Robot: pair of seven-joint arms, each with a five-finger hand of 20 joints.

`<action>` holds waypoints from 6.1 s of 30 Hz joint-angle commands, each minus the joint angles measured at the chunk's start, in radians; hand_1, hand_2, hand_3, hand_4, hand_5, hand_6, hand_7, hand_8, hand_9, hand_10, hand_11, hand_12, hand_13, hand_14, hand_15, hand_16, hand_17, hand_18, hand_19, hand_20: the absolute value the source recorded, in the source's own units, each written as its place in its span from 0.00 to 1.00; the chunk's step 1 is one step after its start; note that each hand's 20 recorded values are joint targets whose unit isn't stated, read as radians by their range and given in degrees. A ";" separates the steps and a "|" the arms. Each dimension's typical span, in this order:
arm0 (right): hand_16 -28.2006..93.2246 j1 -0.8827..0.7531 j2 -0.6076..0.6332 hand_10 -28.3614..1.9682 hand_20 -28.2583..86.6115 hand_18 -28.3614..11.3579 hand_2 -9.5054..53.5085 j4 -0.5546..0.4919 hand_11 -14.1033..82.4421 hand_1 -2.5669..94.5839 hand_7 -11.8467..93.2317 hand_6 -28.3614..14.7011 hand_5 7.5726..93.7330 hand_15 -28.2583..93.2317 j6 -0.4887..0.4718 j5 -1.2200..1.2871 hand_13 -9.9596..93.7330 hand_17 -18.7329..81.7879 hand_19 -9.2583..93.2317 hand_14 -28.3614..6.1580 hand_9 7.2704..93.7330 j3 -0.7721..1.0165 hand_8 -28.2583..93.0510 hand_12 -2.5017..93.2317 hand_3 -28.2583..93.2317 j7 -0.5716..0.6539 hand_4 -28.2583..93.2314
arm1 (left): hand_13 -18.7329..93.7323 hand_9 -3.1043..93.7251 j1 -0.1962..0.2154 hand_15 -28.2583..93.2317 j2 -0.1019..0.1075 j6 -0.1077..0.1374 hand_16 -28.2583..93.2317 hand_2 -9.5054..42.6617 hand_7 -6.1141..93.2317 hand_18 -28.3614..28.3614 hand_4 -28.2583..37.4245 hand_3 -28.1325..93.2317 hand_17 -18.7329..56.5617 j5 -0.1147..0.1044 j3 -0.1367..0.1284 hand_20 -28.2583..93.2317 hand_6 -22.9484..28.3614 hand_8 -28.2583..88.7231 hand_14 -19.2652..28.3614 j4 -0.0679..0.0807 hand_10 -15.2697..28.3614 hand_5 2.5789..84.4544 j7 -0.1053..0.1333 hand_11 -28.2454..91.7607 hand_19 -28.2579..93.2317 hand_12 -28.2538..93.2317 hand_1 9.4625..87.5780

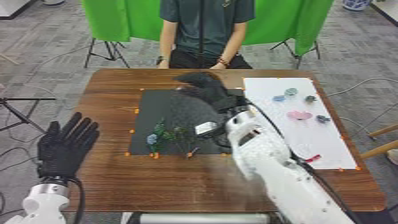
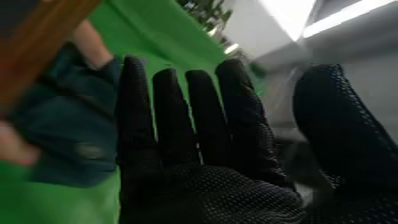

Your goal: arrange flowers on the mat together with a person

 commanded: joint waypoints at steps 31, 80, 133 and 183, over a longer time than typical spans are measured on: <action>0.21 -0.623 0.157 0.52 0.38 0.53 0.30 -0.158 0.22 0.28 0.20 0.47 0.48 0.32 0.013 0.817 0.38 0.42 0.17 0.57 0.39 0.599 0.13 0.07 0.87 -0.322 0.03 | 0.42 0.44 0.059 0.43 -0.020 0.007 0.17 0.39 0.14 0.70 0.00 0.81 0.20 -0.030 -0.038 0.29 0.60 0.16 0.69 -0.024 0.66 0.49 0.019 0.35 0.47 0.27 0.22; 0.21 -0.683 0.150 0.52 0.39 0.54 0.24 -0.195 0.22 0.31 0.22 0.49 0.49 0.32 0.050 0.698 0.39 0.42 0.16 0.57 0.39 0.659 0.13 0.08 0.87 -0.298 0.03 | 0.43 0.44 0.067 0.43 -0.016 0.000 0.17 0.39 0.14 0.70 0.00 0.81 0.20 -0.037 -0.044 0.29 0.59 0.16 0.69 -0.028 0.66 0.49 0.024 0.35 0.47 0.27 0.22; 0.32 -0.197 0.387 0.64 0.44 0.35 0.00 0.174 0.22 0.66 0.27 0.63 0.40 0.37 -0.356 -0.486 0.58 0.56 0.46 0.55 0.42 0.376 0.12 0.13 0.72 0.469 0.00 | 0.42 0.44 0.052 0.44 -0.020 0.006 0.17 0.40 0.14 0.70 0.00 0.81 0.20 -0.046 -0.023 0.29 0.59 0.16 0.70 -0.020 0.66 0.49 0.044 0.35 0.47 0.28 0.22; 0.55 0.291 0.124 0.69 0.48 0.50 0.00 0.126 0.20 0.69 0.44 0.68 0.70 0.35 -0.015 -0.604 0.82 0.64 0.64 0.75 0.85 -0.467 0.21 0.37 0.74 0.063 0.00 | 0.43 0.44 0.022 0.44 -0.009 0.029 0.17 0.40 0.14 0.70 0.00 0.81 0.20 -0.088 -0.005 0.29 0.60 0.16 0.70 -0.010 0.67 0.49 0.007 0.36 0.48 0.27 0.22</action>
